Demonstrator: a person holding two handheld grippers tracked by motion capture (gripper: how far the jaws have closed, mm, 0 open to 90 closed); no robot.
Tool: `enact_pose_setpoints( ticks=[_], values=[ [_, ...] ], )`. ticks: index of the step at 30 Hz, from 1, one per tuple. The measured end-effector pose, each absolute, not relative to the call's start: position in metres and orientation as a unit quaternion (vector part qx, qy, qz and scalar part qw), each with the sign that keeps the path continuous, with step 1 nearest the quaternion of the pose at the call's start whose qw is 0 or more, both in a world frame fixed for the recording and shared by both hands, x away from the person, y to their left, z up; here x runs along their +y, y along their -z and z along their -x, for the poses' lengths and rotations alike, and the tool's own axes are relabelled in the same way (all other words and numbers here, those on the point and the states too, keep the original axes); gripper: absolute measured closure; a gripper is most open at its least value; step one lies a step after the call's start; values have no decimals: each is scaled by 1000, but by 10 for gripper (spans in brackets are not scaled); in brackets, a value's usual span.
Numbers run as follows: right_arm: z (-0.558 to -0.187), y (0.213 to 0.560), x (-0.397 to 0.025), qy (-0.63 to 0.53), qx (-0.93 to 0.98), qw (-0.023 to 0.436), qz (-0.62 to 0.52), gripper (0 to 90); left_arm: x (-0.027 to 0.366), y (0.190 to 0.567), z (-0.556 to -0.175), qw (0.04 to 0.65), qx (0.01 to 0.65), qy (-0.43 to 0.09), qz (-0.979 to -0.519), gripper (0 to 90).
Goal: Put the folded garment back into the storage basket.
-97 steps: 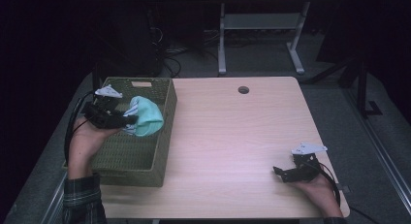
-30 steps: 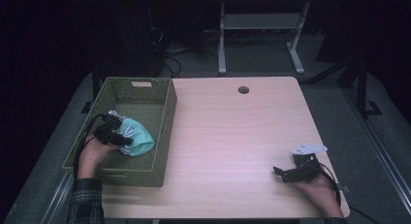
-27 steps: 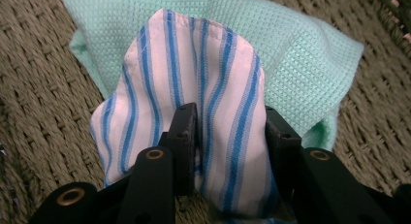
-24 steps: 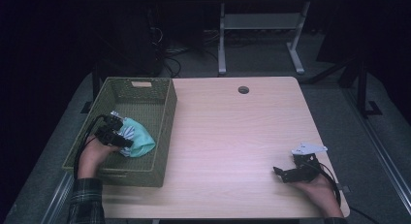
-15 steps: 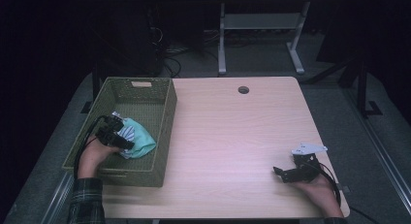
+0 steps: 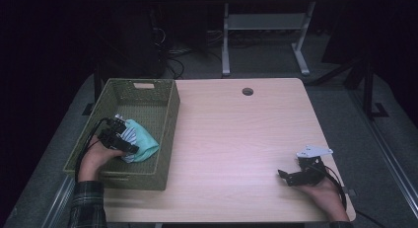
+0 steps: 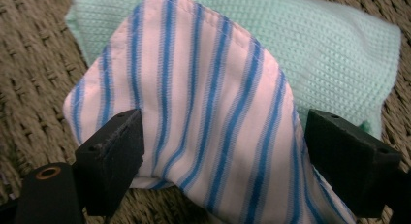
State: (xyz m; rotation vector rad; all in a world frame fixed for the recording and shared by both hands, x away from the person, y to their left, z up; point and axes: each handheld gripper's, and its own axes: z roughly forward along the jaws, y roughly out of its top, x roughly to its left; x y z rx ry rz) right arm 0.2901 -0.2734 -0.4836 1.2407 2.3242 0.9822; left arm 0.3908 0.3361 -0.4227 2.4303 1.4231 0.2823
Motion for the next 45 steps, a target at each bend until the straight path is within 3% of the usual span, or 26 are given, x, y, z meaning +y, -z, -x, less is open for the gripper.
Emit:
enact_pose_setpoints(
  ticks=[28, 45],
  values=[
    [-290, 484, -273, -345, 815, 164, -435, 17, 341, 387, -381, 237, 487, -128, -831, 141],
    [-290, 484, -273, -345, 815, 164, -436, 17, 321, 353, -371, 308, 474, -125, -816, 141]
  ],
)
